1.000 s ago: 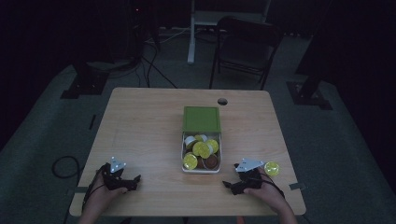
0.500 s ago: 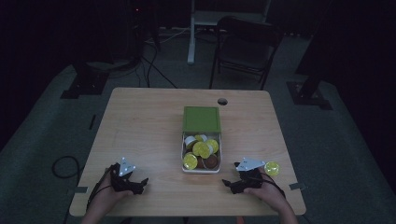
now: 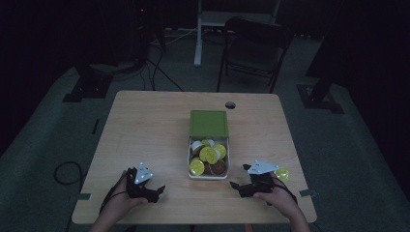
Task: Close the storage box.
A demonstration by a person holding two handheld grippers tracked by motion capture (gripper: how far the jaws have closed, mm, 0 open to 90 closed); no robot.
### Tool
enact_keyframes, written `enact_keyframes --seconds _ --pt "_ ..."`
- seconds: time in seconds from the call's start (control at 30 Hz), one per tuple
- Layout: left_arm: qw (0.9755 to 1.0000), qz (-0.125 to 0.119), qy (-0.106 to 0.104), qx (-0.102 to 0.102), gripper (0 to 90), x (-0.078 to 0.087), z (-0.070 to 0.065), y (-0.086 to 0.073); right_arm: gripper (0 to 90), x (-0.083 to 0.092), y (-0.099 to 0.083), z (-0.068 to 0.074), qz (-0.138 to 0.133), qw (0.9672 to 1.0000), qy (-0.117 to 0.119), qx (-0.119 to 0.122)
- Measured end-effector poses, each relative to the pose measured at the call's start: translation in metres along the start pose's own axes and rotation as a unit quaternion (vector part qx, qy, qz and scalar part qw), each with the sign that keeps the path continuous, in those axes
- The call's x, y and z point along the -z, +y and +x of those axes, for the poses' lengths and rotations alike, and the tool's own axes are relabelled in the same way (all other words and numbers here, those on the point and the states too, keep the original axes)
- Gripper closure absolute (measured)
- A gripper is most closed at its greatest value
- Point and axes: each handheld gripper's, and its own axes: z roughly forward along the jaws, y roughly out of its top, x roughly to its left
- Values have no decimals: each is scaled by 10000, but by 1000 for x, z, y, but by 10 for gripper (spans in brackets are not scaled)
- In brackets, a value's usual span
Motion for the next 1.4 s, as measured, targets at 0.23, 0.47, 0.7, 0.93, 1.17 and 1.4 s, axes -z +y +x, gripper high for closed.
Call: enact_keyframes --seconds 0.23,0.47,0.7,0.93,1.17,1.4 --pt "9997 -209 -119 -51 44 -3 -6 11 118 3 4 0 -106 9999 -1 -70" --pt "9991 -352 -217 -52 52 -9 -11 22 118 5 8 -2 -209 9997 -24 -125" --pt "9981 -468 -384 -135 52 -16 -18 34 119 6 13 -3 -278 9995 -28 -127" --pt "9968 -617 -409 -287 52 -22 -22 46 119 3 18 -4 -331 9994 16 -128" --pt "9957 -739 -471 -317 52 -27 -24 56 119 2 27 -3 -412 9991 73 -116" --pt "9946 -863 -479 -326 52 -29 -24 66 119 -1 33 -3 -474 9988 71 -125"
